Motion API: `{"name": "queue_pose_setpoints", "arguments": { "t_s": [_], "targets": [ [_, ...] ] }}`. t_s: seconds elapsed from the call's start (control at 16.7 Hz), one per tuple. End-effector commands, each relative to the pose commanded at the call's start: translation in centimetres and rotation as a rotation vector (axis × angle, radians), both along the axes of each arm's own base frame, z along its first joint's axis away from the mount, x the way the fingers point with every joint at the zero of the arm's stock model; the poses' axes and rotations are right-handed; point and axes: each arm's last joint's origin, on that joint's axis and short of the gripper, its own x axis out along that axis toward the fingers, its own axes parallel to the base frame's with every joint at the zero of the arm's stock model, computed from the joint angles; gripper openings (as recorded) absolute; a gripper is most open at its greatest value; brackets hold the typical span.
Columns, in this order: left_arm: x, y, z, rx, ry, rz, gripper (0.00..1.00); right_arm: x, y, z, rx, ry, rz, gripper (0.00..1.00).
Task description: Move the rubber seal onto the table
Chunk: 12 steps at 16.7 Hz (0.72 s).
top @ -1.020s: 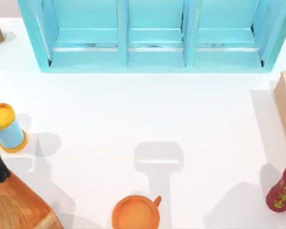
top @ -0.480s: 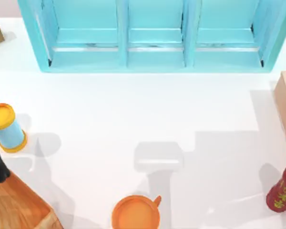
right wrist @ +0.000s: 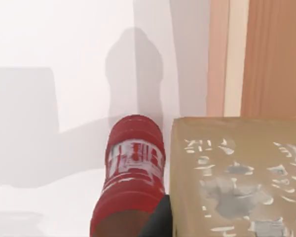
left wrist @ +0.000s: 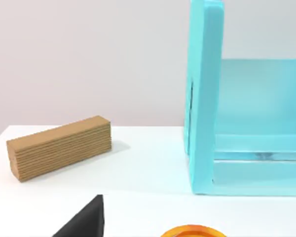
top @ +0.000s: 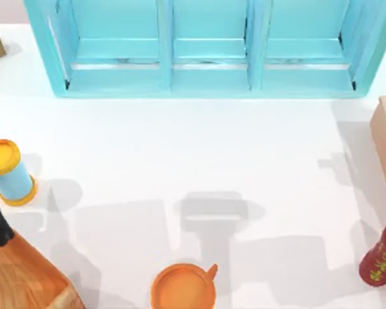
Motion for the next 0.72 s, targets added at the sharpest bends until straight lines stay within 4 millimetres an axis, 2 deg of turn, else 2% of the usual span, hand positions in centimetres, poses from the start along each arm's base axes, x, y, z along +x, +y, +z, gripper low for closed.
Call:
{"name": "queue_pose_setpoints", "arguments": {
  "t_s": [0.12, 0.42, 0.6, 0.72],
  "targets": [
    [0.0, 0.0, 0.0, 0.000, 0.000, 0.000, 1.00, -0.6, 0.6, 0.6, 0.005, 0.005, 0.023, 0.00],
    [0.0, 0.0, 0.0, 0.000, 0.000, 0.000, 1.00, -0.5, 0.6, 0.4, 0.004, 0.009, 0.018, 0.00],
    [0.0, 0.0, 0.0, 0.000, 0.000, 0.000, 1.00, 1.3, 2.0, -0.5, 0.006, 0.000, 0.018, 0.00],
    [0.0, 0.0, 0.0, 0.000, 0.000, 0.000, 1.00, 3.4, 4.1, -2.3, 0.005, 0.006, 0.020, 0.00]
  ]
}}
